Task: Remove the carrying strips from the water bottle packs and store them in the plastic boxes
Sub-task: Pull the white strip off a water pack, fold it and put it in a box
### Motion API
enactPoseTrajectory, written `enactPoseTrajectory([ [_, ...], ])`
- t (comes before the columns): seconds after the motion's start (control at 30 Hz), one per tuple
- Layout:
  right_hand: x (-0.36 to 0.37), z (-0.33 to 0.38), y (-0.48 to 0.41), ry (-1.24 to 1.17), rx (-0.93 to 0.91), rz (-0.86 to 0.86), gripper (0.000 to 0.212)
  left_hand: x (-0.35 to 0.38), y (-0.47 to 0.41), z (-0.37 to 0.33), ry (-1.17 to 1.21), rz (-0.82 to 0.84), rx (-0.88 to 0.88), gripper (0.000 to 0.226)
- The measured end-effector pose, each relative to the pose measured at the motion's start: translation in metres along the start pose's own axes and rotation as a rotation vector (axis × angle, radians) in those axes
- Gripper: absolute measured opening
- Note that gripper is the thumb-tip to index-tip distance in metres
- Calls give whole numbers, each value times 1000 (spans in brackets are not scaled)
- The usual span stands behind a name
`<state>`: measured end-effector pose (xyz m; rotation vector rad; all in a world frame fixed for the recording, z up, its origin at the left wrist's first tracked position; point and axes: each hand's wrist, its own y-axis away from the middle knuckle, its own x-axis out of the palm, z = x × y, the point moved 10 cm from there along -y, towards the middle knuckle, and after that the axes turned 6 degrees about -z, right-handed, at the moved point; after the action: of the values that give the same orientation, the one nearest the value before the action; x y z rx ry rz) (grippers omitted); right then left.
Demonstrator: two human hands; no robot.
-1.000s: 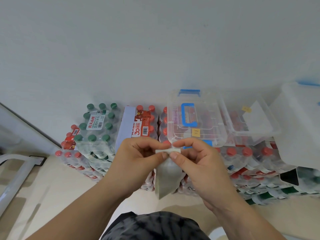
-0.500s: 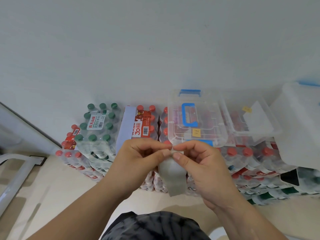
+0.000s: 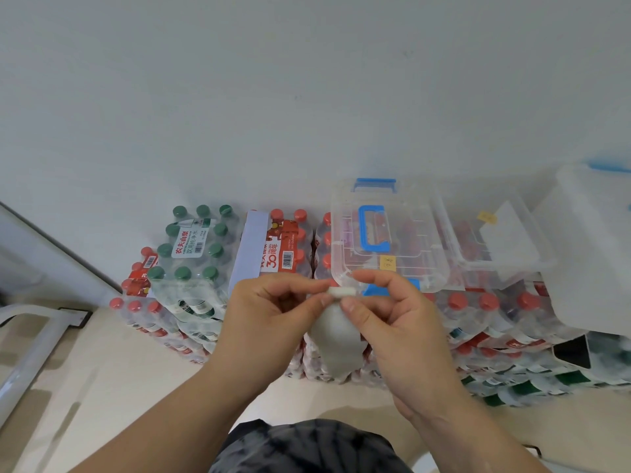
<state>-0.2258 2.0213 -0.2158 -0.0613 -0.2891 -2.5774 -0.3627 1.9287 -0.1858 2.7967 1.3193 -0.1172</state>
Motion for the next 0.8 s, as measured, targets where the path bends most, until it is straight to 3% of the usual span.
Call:
enactPoseTrajectory([
  [0.1,2,-2,1,36,-12,11,37,-4,-1,1,-39,-39,5,16],
  [0.37,-2,2,-1,45,-53,-20,35,0,0,-1,10,-5,-26,21],
  [0.57,-4,5,-3,69,-75,0,31,2,3,-4,23,2,-11,11],
  [0.8,-10,12,-1,2,-99,-55,18,8,4,-6,27,59,35,20],
])
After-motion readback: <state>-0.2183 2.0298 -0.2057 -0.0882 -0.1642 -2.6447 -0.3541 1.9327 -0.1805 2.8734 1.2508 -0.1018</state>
